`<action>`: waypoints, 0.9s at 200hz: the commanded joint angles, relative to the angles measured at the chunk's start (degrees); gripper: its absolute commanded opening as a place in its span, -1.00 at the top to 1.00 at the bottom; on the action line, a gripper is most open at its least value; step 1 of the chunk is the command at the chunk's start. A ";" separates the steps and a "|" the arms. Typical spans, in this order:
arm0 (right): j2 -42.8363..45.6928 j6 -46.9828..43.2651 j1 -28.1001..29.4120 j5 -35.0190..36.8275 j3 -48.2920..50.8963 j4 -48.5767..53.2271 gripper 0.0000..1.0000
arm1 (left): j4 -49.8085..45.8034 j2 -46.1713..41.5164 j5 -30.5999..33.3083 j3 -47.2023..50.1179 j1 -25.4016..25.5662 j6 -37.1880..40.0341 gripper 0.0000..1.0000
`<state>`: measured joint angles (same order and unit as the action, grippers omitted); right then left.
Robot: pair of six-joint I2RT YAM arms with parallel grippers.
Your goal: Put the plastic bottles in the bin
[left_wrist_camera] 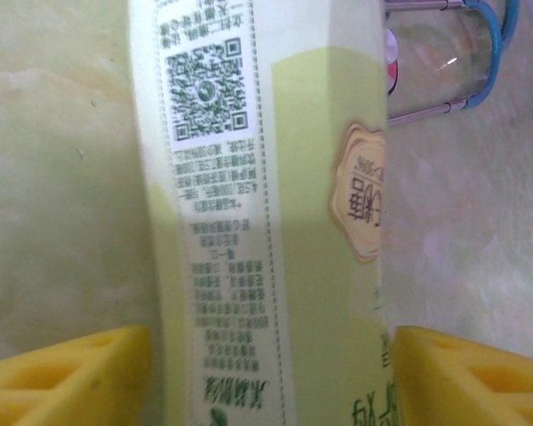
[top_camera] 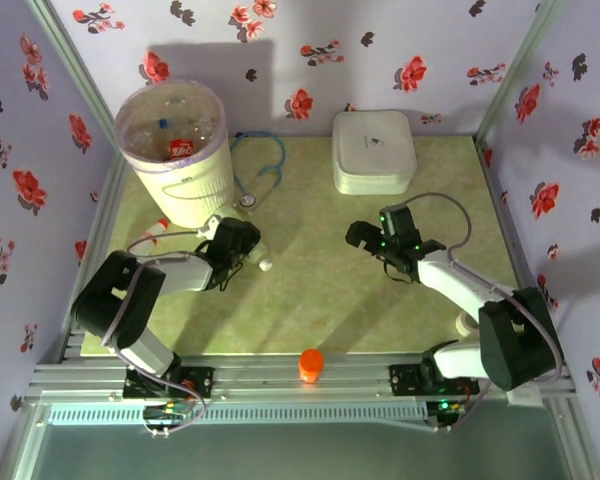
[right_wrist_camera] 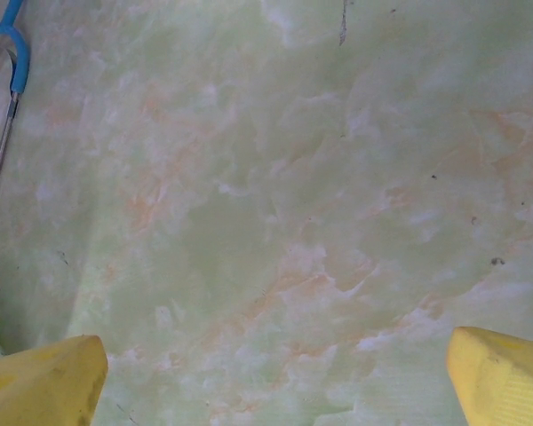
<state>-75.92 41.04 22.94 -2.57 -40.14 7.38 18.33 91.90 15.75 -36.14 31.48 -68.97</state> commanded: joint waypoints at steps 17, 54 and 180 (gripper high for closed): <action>-0.90 0.65 0.79 1.40 -1.66 0.25 -0.97 | -4.00 -2.33 3.76 -0.57 -0.31 4.78 -0.11; 0.00 -2.27 1.52 -1.63 -3.63 0.21 -0.97 | -11.75 -11.17 2.13 -2.26 0.99 13.50 -0.09; -5.08 -15.43 8.61 -35.53 -28.75 -4.16 -0.99 | -18.69 -26.80 -25.54 -8.45 4.46 54.10 -0.10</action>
<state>-76.62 27.42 28.97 -34.46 -64.66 3.97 -3.57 66.08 -5.13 -43.92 35.40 -22.57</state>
